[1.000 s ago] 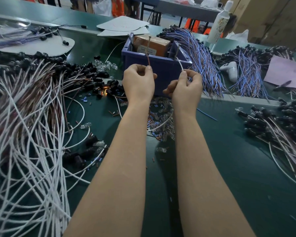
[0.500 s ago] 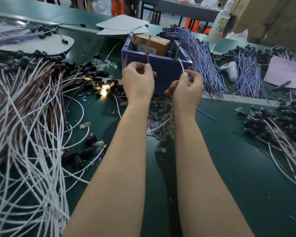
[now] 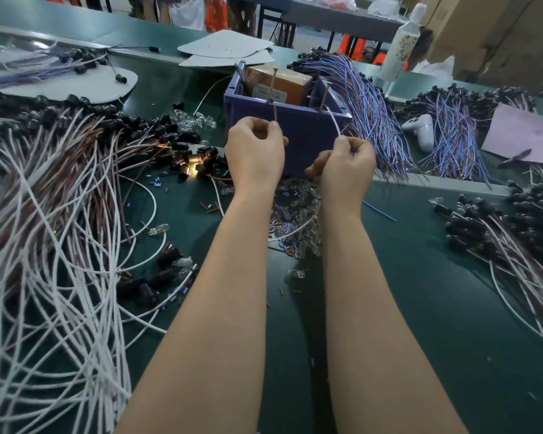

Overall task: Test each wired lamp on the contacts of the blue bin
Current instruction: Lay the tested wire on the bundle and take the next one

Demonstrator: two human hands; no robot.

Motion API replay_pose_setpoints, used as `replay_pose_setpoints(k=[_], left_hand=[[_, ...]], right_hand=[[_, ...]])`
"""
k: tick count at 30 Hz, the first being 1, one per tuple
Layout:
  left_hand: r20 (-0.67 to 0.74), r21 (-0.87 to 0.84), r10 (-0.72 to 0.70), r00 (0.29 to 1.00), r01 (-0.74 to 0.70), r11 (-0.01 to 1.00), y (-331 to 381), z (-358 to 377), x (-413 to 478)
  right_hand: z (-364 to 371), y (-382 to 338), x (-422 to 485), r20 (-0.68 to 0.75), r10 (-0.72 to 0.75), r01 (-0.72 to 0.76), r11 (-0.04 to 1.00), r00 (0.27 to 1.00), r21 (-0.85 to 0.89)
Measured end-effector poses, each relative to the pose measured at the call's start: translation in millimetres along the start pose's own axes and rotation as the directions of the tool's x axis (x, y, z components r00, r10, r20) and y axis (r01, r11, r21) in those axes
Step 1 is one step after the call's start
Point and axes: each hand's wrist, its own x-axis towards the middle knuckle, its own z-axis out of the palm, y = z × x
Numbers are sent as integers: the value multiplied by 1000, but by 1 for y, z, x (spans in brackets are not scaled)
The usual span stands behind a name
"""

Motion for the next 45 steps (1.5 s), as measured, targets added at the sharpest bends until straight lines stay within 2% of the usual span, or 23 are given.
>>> replay_pose_setpoints(k=[3, 5, 7, 8, 10, 12, 14, 15, 17, 18, 20, 23, 25, 28, 31, 32, 35, 36, 38, 40, 41, 43, 45], left_hand=[[203, 252, 6, 979, -58, 966, 6, -7, -8], [395, 421, -99, 913, -84, 903, 9, -10, -16], [445, 482, -157, 882, -87, 872, 11, -15, -23], [410, 466, -137, 902, -78, 881, 11, -18, -27], [209, 333, -50, 977, -23, 943, 11, -28, -29], [-42, 45, -70, 997, 71, 996, 10, -38, -26], [-176, -252, -208, 962, 161, 954, 11, -47, -24], [-199, -362, -282, 939, 197, 911, 11, -51, -23], [-205, -462, -398, 894, 270, 845, 12, -61, -25], [-206, -461, -435, 877, 305, 833, 12, -65, -26], [-210, -452, -480, 851, 351, 820, 10, -72, -28], [-204, -407, -502, 840, 393, 824, 6, -77, -29], [-178, -279, -488, 854, 432, 858, 4, -78, -29], [0, -155, -467, 884, 462, 873, 4, -72, -31], [154, -214, -371, 916, 398, 892, 20, -57, -37], [175, -247, -310, 935, 346, 905, 28, -50, -39], [238, -342, -111, 965, 190, 920, 61, -27, -46], [256, -381, -57, 965, 155, 912, 74, -18, -49], [276, -470, 29, 961, 109, 876, 100, 1, -57], [271, -551, 78, 960, 88, 830, 121, 21, -67], [263, -588, 89, 961, 87, 804, 130, 33, -73], [282, -644, 78, 956, 129, 754, 141, 57, -89], [386, -644, 32, 922, 245, 725, 143, 86, -106]], right_hand=[[-9, -10, 0, -4, 67, -67, 998, 998, 7], [-18, -16, -2, -87, 71, -76, 995, 994, -62], [-25, -20, -5, -233, -45, 3, 984, 971, -178], [-28, -23, -10, -280, -139, 77, 972, 950, -223], [-26, -28, -24, -245, -341, 254, 910, 908, -327], [-13, -28, -41, 5, -399, 368, 842, 917, -395], [4, -20, -54, 339, -234, 391, 748, 911, -536], [13, -14, -60, 431, -105, 390, 651, 896, -652], [25, -4, -69, 464, 104, 376, 444, 880, -813], [28, 1, -73, 457, 161, 371, 384, 875, -845], [31, 9, -78, 439, 147, 369, 347, 886, -862], [32, 14, -83, 429, 35, 385, 379, 903, -841], [31, 10, -82, 416, -64, 390, 496, 907, -776], [21, -5, -76, 456, -143, 401, 740, 878, -540], [3, -23, -71, 529, -112, 395, 796, 842, -460], [-5, -28, -70, 514, -92, 348, 835, 853, -427], [-38, -51, -69, 486, 46, 29, 989, 873, -147], [-53, -58, -67, 489, 45, 4, 995, 871, -99], [-90, -73, -59, 418, -51, 141, 972, 907, -187], [-131, -93, -48, 277, -242, 344, 841, 930, -419], [-151, -103, -44, 206, -329, 388, 770, 922, -507], [-190, -123, -40, 58, -454, 392, 689, 889, -610], [-223, -135, -39, -77, -532, 332, 629, 843, -703]])
